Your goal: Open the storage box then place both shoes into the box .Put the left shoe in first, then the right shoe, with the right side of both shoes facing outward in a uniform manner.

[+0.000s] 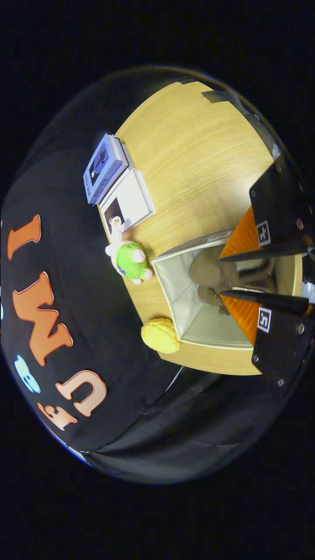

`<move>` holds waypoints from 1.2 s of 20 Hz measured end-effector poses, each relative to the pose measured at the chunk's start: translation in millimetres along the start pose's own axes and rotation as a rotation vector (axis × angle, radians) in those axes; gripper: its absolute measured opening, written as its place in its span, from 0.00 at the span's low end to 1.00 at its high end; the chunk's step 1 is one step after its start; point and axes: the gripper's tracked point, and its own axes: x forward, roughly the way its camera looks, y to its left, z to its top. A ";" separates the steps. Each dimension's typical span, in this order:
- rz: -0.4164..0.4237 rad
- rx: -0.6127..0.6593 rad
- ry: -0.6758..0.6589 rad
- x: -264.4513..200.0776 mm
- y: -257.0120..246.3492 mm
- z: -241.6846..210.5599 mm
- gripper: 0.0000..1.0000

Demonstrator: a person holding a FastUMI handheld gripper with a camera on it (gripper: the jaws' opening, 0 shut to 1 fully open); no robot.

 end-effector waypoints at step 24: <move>-0.047 -0.218 -0.511 -120.8 -9.5 158.9 0.98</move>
